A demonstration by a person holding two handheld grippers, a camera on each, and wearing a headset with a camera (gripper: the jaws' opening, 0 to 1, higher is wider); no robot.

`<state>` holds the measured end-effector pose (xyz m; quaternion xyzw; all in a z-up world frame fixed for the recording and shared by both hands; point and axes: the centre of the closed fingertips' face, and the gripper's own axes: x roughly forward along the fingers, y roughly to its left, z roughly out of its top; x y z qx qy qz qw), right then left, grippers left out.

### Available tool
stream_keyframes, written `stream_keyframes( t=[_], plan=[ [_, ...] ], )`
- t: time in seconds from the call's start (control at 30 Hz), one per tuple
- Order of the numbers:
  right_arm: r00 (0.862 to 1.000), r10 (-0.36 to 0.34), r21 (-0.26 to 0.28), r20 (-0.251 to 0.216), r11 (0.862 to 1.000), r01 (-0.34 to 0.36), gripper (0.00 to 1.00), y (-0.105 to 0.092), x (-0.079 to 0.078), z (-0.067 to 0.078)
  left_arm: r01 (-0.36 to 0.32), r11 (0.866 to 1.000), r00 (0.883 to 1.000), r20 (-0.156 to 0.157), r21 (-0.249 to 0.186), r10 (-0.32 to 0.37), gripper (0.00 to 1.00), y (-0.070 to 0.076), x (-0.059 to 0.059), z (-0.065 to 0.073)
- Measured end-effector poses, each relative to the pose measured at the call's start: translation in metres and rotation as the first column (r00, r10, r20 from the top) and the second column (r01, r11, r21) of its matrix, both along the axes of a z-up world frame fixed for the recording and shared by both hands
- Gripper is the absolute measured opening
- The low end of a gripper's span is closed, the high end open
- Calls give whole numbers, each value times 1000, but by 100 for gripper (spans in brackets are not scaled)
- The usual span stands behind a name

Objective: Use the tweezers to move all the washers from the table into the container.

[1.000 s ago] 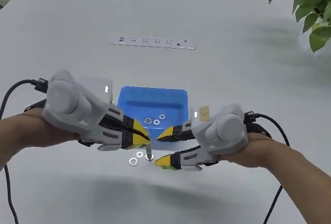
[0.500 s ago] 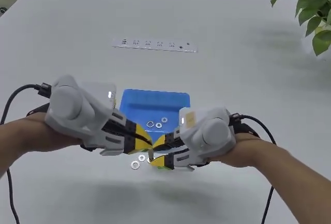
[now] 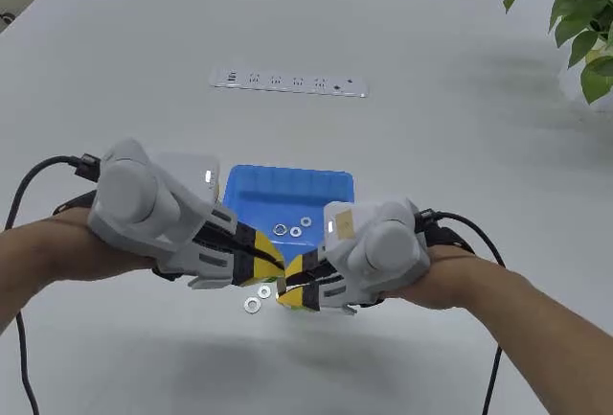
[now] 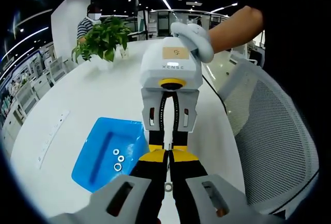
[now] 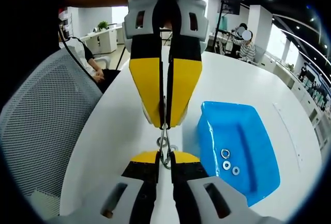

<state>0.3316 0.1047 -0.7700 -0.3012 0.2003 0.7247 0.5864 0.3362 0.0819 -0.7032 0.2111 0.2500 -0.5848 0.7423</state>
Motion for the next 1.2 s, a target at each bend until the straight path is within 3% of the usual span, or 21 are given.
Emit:
stream_keyframes(
  t=[0.53, 0.63, 0.83, 1.2],
  plan=[
    [1000, -11, 3, -2, 1000, 11, 9, -1, -1, 0, -21, 1000, 1000, 4, 0, 21, 6, -1, -1, 1],
    [1000, -13, 3, 2, 1000, 13, 9, -2, 0, 0, -33, 999, 999, 5, -18, 33, 7, -2, -1, 4],
    [1000, -13, 3, 5, 1000, 13, 9, -4, -1, 1, -60, 997, 998, 16, -48, 60, 17, -1, 2, 10],
    [1000, -17, 23, 13, 1000, 16, 9, -2, -2, 15, -152, 982, 988, -14, -112, 151, 51, 8, -2, 12]
  ],
)
